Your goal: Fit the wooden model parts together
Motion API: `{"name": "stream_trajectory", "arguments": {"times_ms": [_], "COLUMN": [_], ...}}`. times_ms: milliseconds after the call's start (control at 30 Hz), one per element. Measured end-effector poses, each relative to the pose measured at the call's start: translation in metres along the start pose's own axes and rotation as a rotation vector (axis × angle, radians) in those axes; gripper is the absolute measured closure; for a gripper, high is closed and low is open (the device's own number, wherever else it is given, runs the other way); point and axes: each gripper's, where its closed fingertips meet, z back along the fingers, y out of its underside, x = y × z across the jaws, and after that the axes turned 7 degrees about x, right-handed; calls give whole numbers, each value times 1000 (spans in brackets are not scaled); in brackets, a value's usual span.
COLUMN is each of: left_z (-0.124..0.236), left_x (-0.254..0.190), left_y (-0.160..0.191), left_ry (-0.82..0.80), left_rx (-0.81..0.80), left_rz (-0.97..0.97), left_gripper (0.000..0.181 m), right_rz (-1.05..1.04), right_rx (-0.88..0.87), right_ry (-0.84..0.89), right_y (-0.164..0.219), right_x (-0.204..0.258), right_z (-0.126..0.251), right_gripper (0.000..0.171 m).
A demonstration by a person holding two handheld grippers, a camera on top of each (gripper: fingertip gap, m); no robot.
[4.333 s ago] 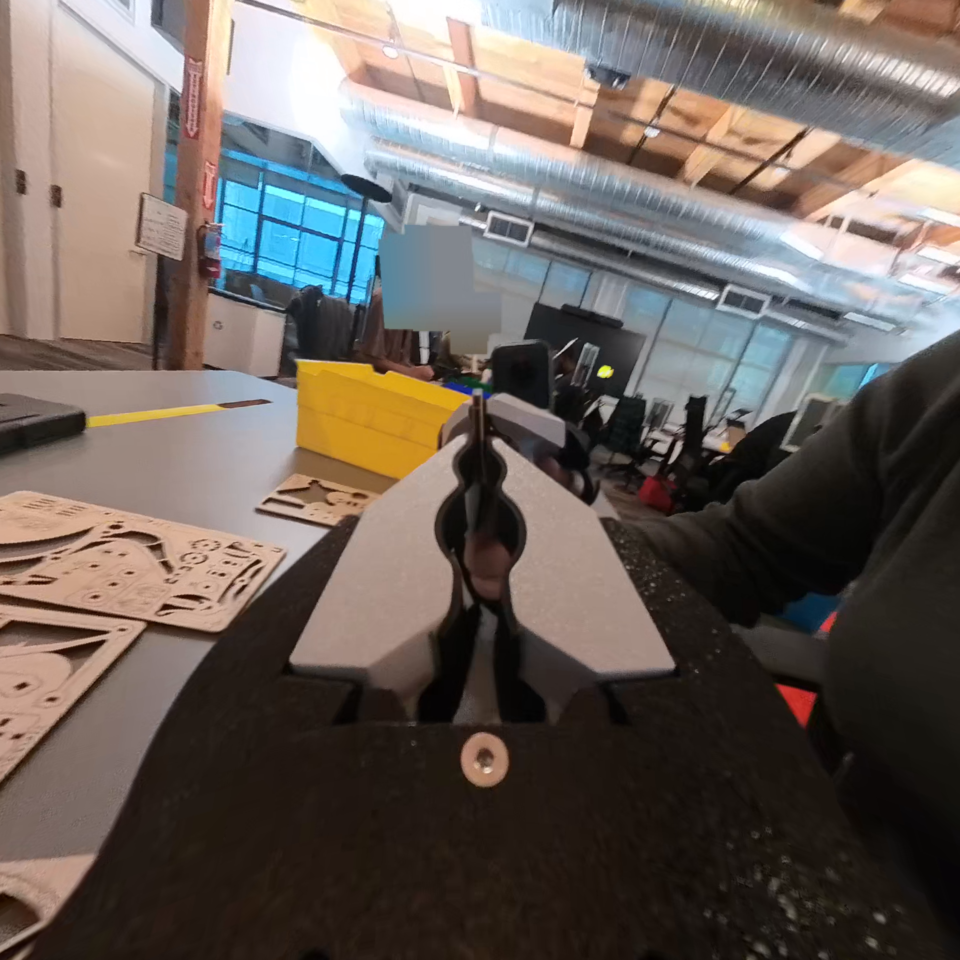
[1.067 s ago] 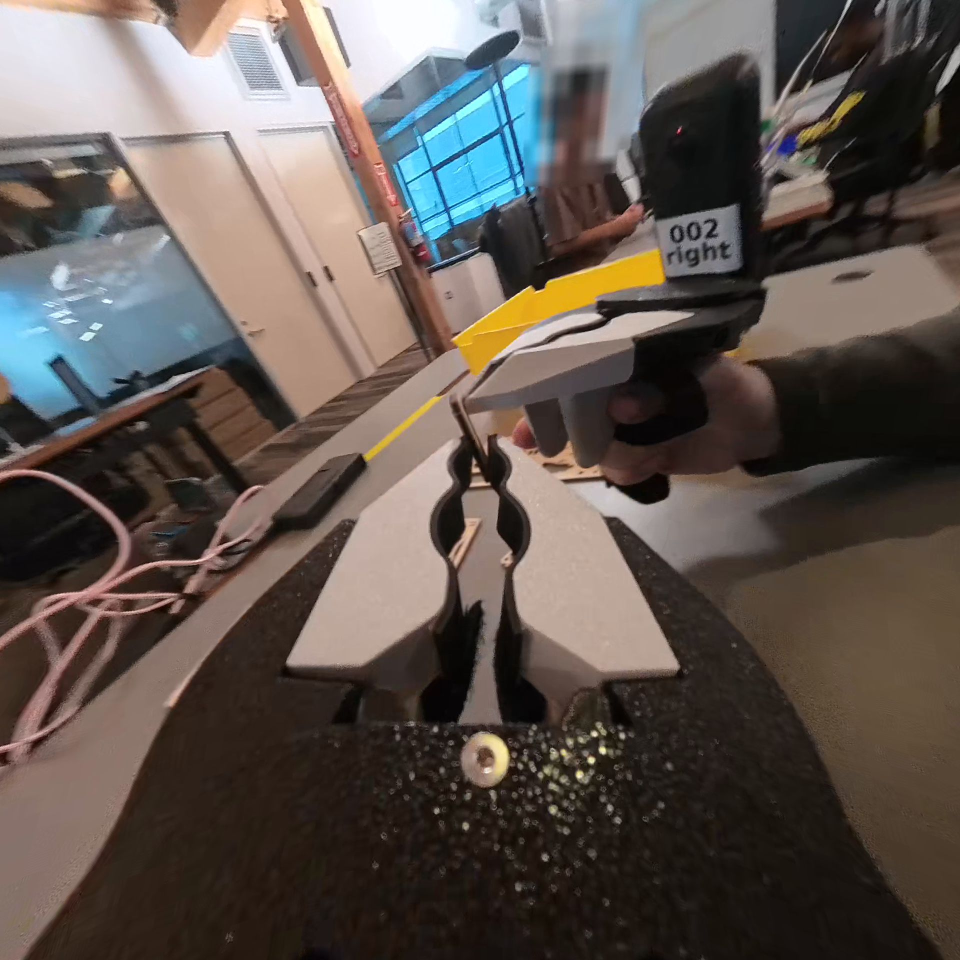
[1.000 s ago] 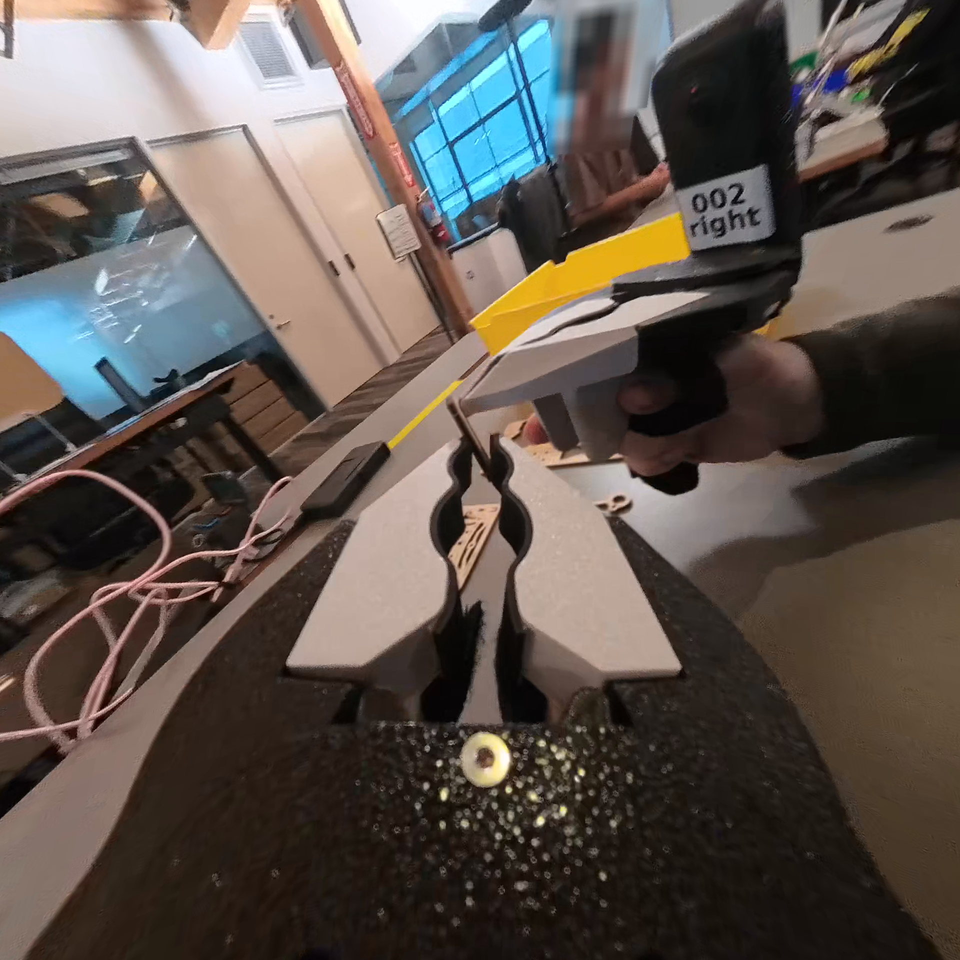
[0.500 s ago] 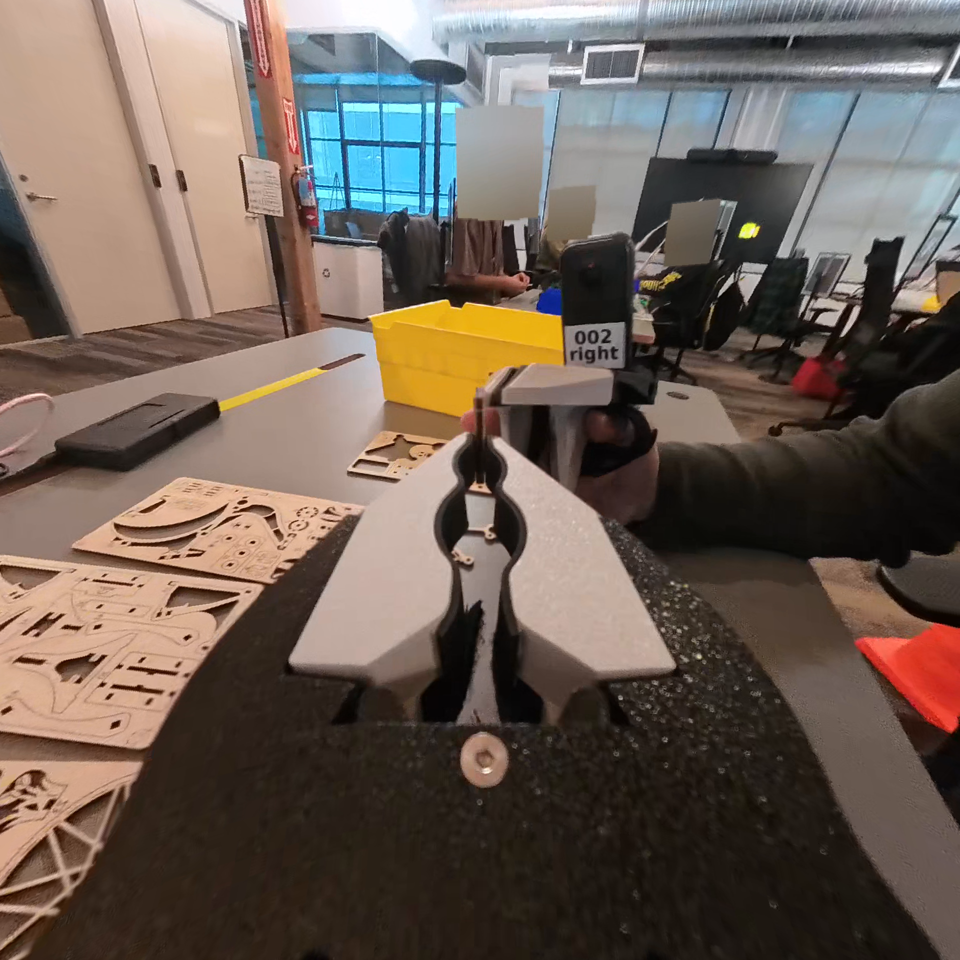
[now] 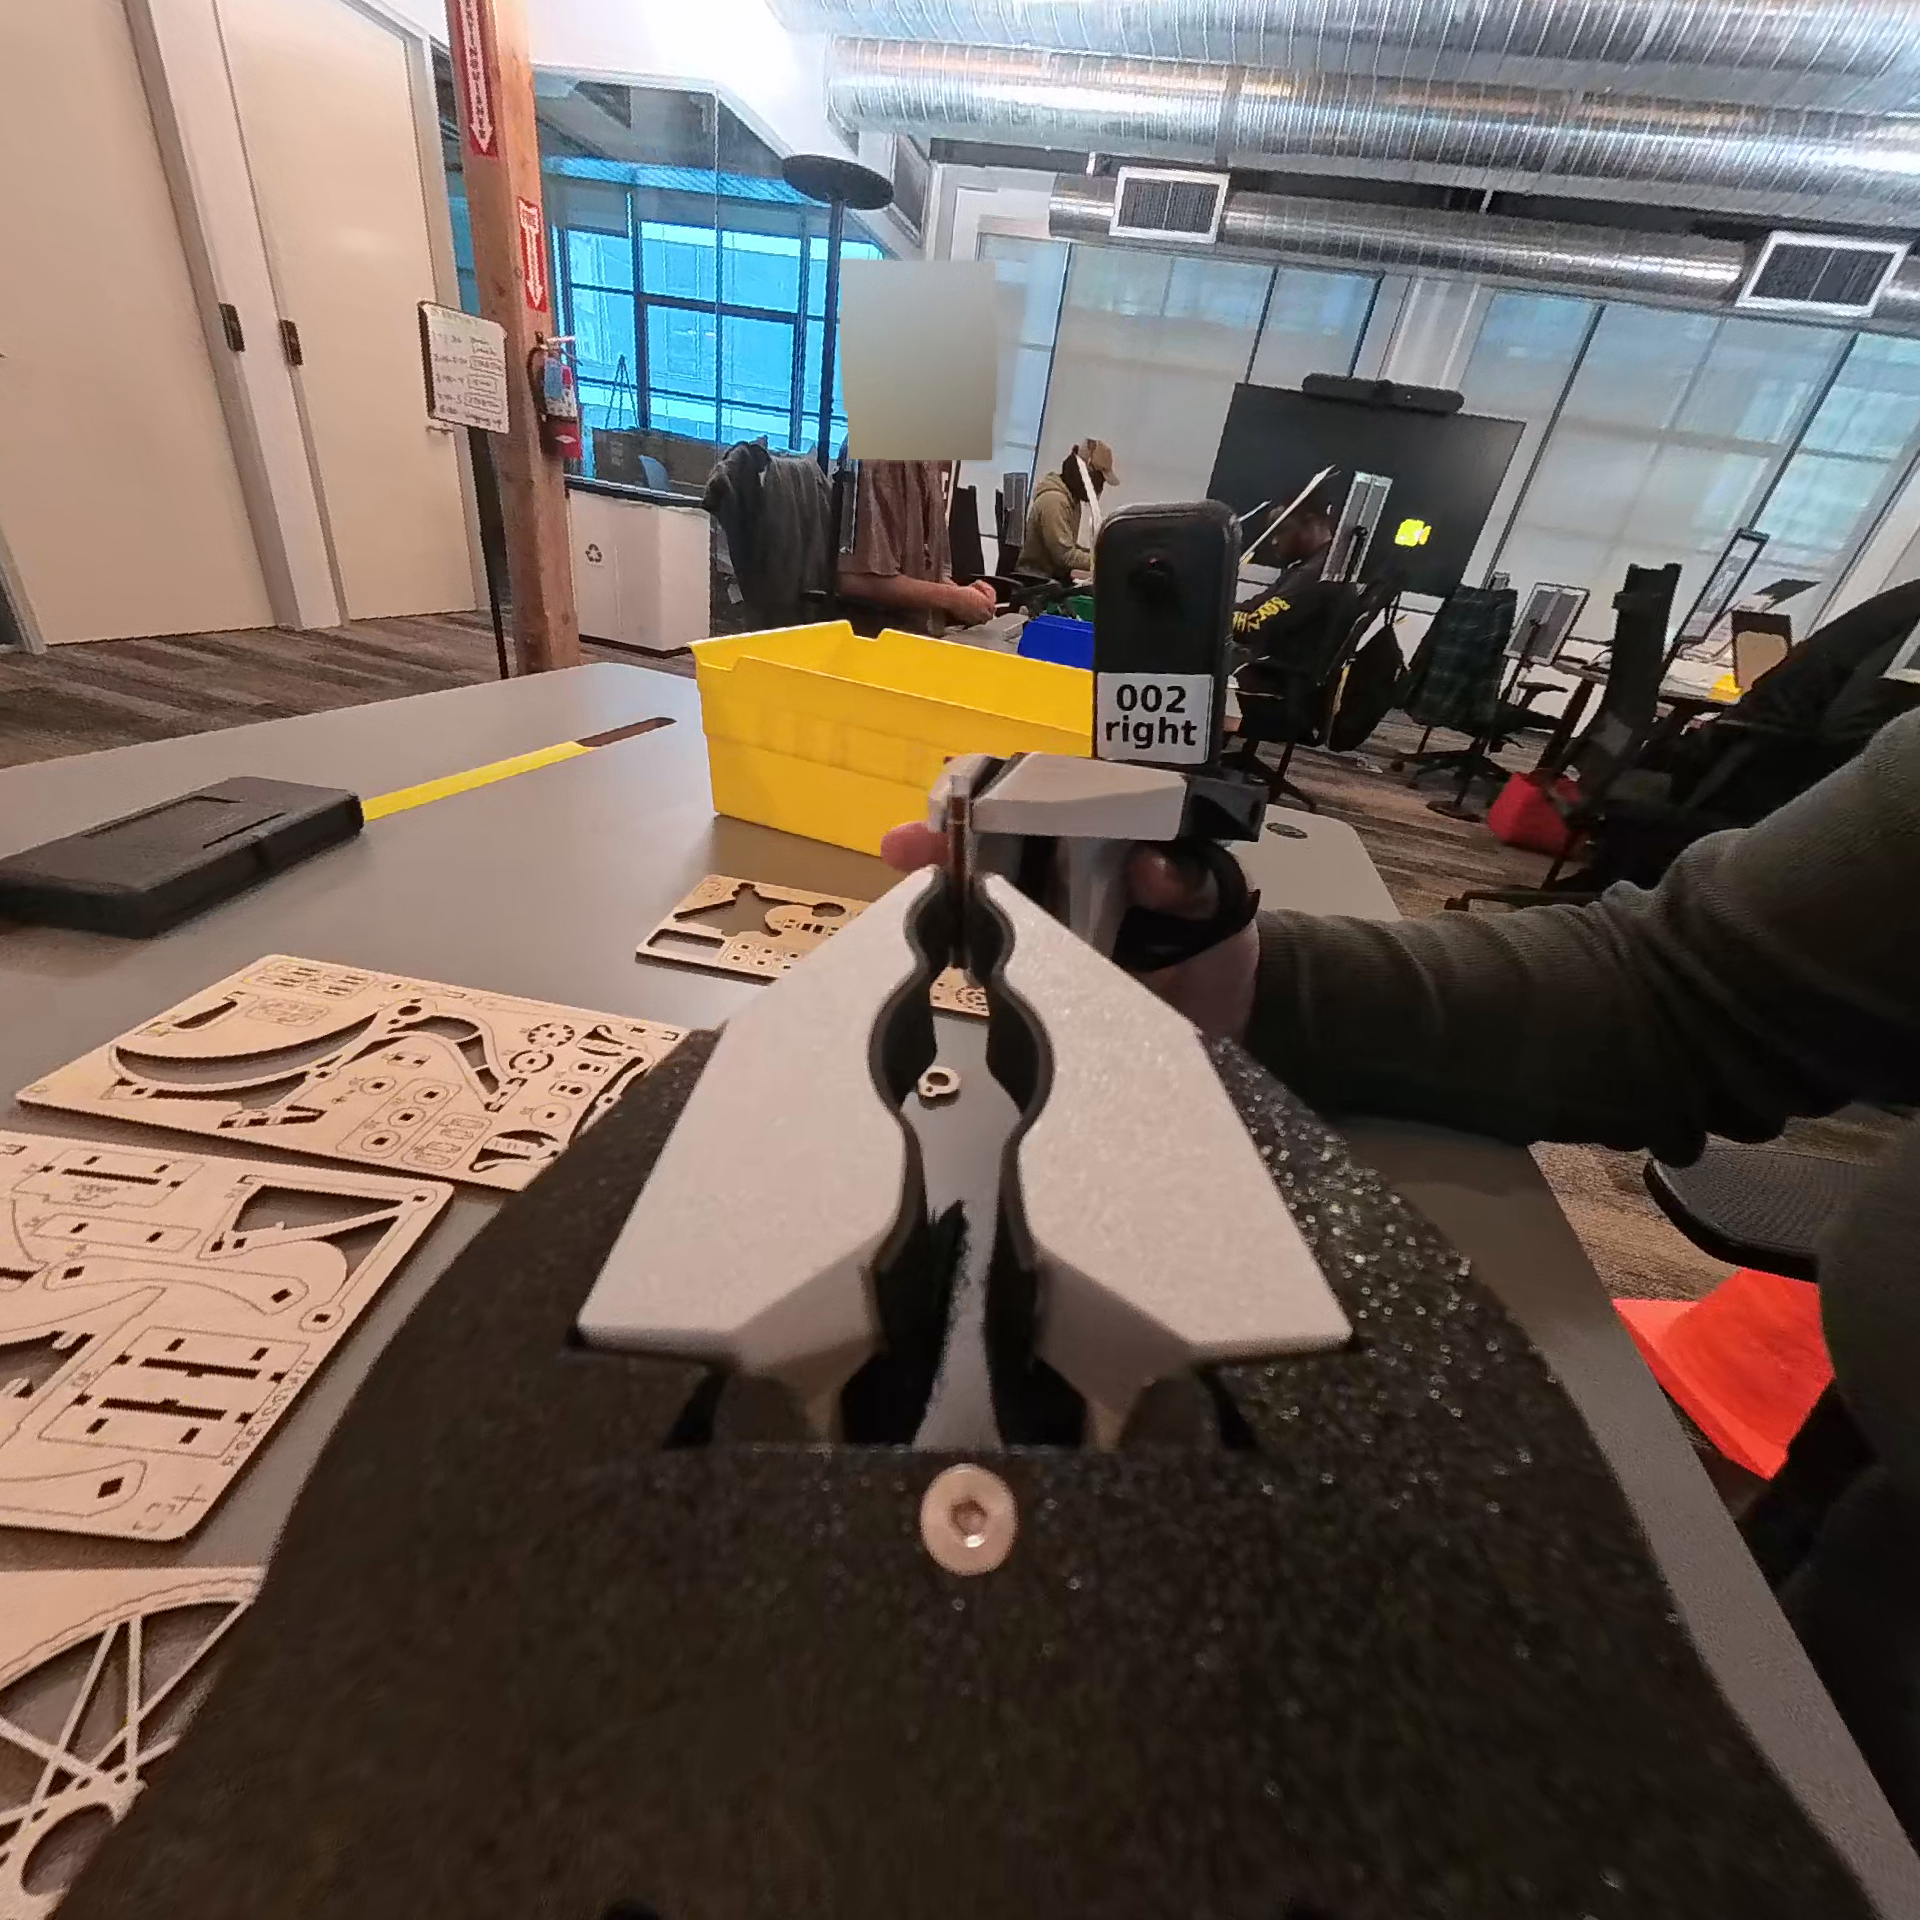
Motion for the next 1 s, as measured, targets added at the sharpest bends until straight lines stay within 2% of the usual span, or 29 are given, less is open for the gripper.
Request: {"name": "stream_trajectory", "arguments": {"times_ms": [233, 533, 733, 1000], "left_z": [-1, -2, -2, -2], "left_x": [-2, -1, 6, 22], "left_y": [1, 3, 4, 17], "left_ry": [13, 8, -239, -422], "left_rx": [1, 10, 102, 258], "left_rz": [6, 3, -341, -624], "left_gripper": [181, 181, 178, 175], "right_rz": [-6, -5, -19, -28], "right_rx": [9, 31, 54, 124], "right_ry": [-32, -1, 50, 154], "right_y": [1, 3, 4, 19], "right_x": [5, 0, -6, -20], "right_z": [-1, -2, -2, -5], "right_gripper": [166, 171, 171, 171]}}
